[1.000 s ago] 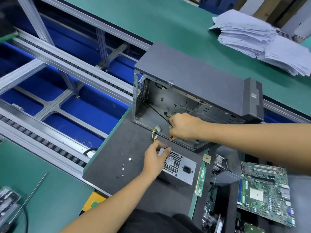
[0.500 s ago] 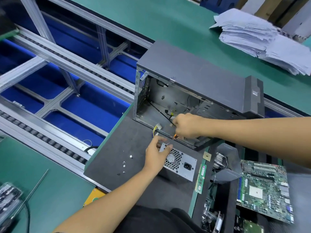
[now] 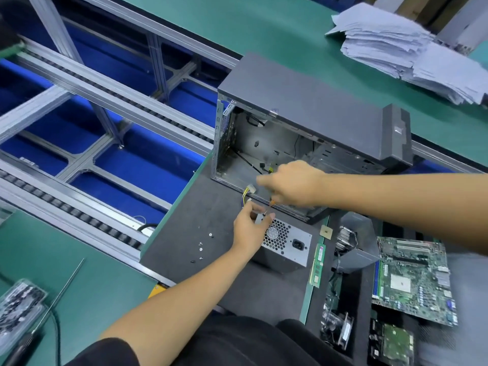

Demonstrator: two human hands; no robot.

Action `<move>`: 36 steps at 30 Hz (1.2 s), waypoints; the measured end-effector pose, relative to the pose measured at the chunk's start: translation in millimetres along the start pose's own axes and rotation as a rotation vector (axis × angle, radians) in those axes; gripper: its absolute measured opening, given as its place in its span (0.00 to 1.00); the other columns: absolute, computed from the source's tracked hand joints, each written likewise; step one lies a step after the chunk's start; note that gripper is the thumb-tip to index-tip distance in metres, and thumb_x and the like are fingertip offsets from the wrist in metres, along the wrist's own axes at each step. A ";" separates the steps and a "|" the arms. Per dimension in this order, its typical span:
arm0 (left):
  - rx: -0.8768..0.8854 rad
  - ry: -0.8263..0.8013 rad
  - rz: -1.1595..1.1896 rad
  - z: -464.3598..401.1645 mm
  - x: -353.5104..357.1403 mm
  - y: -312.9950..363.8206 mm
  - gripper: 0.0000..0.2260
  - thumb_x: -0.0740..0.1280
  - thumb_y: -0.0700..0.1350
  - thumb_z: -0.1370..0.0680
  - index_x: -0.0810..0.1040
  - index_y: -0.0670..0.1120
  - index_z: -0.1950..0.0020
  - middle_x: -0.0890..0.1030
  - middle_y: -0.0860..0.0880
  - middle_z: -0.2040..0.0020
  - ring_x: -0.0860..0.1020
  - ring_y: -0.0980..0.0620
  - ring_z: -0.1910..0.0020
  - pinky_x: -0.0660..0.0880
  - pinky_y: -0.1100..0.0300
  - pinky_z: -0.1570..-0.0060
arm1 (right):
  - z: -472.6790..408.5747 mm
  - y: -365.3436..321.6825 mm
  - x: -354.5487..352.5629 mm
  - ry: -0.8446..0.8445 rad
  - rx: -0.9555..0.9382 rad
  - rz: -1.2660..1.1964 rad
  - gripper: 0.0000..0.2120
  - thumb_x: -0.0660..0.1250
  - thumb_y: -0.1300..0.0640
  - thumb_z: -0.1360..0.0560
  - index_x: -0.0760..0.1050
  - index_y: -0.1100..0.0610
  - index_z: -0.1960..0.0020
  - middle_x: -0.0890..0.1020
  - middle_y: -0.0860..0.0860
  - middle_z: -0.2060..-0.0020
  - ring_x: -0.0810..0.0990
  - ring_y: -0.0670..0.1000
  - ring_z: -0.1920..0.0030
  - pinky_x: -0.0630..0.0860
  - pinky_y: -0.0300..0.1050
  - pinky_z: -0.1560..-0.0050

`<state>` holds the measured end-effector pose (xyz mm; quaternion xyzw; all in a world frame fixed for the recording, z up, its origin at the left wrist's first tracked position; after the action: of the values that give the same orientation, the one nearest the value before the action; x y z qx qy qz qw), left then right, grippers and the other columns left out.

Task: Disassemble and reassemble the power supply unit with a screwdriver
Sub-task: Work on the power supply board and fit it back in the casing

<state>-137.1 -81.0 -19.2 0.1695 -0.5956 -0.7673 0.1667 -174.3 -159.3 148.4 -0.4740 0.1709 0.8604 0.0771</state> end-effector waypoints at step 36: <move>0.176 -0.723 -0.928 19.8 -171.4 -82.3 0.13 0.78 0.48 0.27 0.74 0.53 0.52 0.72 0.56 0.54 0.72 0.60 0.56 0.68 0.69 0.55 | 58.5 -15.1 6.4 0.348 0.756 -0.584 0.10 0.66 0.53 0.29 0.64 0.51 0.62 0.78 0.48 0.66 0.77 0.56 0.62 0.63 0.44 0.67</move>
<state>1.4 33.8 -83.9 0.1533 -0.5396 -0.7168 -0.4141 -219.5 -124.0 168.5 -0.5774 0.3409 0.5892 0.4509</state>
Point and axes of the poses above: each hand's wrist, its own z-axis away from the middle knuckle, its own x-axis out of the palm, y = z × x, the point moved 7 cm from there along -z, towards the middle knuckle
